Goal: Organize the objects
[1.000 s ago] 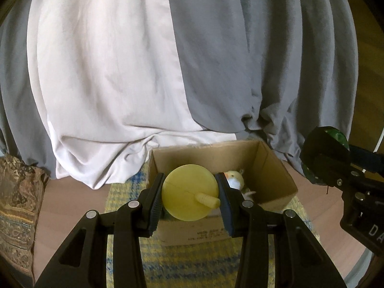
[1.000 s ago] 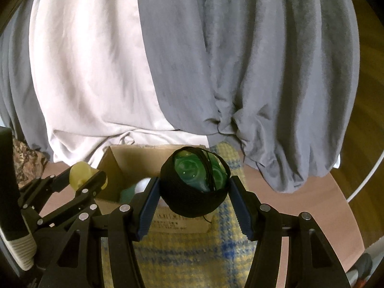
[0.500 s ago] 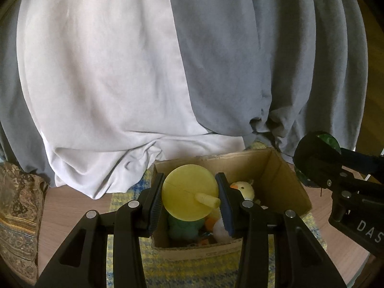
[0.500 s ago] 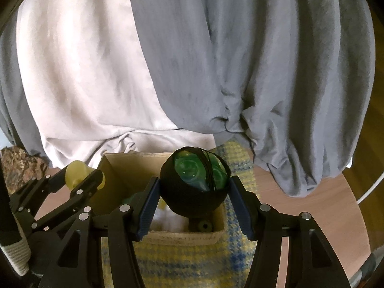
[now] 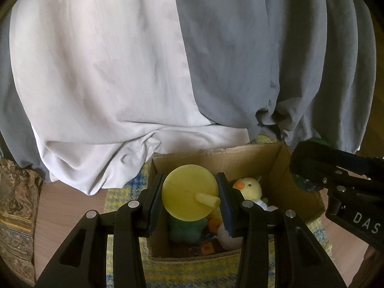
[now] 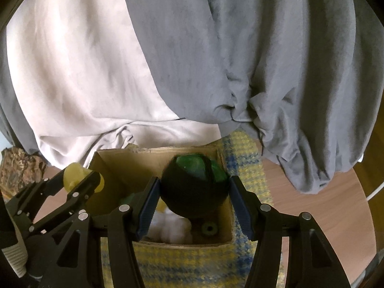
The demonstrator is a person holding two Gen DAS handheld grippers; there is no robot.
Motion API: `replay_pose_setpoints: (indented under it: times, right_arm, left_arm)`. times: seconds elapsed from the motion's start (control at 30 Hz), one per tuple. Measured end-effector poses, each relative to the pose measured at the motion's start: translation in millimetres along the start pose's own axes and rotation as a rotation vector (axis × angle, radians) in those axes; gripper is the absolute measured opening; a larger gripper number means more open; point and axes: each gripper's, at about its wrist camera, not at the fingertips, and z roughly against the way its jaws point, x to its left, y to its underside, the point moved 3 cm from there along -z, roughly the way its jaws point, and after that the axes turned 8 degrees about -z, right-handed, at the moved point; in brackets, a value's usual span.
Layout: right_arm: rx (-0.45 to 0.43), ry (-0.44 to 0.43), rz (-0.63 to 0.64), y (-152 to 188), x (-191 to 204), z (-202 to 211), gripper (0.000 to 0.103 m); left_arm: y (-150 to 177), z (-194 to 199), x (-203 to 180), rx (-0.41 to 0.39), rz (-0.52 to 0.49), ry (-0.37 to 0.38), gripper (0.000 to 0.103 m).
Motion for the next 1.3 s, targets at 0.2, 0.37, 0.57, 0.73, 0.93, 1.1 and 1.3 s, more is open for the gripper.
replay_pose_setpoints:
  times: [0.2, 0.37, 0.57, 0.73, 0.93, 1.1, 1.3]
  right_arm:
    - [-0.042, 0.026, 0.010, -2, 0, 8, 0.083]
    - [-0.053, 0.042, -0.004, -1, -6, 16, 0.096]
    - [-0.026, 0.045, -0.033, 9, -14, 24, 0.098]
    - [-0.025, 0.040, -0.035, 20, -17, 33, 0.098]
    - [-0.030, 0.039, -0.031, 34, -20, 46, 0.098]
    - [-0.054, 0.046, -0.033, 48, -25, 63, 0.098]
    - [-0.076, 0.040, -0.050, 64, -32, 80, 0.099]
  left_arm:
    - [2, 4, -3, -0.012, -0.023, -0.057, 0.067]
    - [4, 11, -3, -0.023, -0.034, -0.088, 0.089]
    - [11, 26, -3, -0.030, -0.030, -0.128, 0.099]
    - [23, 41, -2, -0.037, -0.007, -0.148, 0.102]
    - [36, 55, -4, -0.032, 0.019, -0.156, 0.102]
    - [44, 70, -12, -0.044, 0.014, -0.158, 0.102]
    - [54, 87, -15, -0.044, 0.031, -0.178, 0.102]
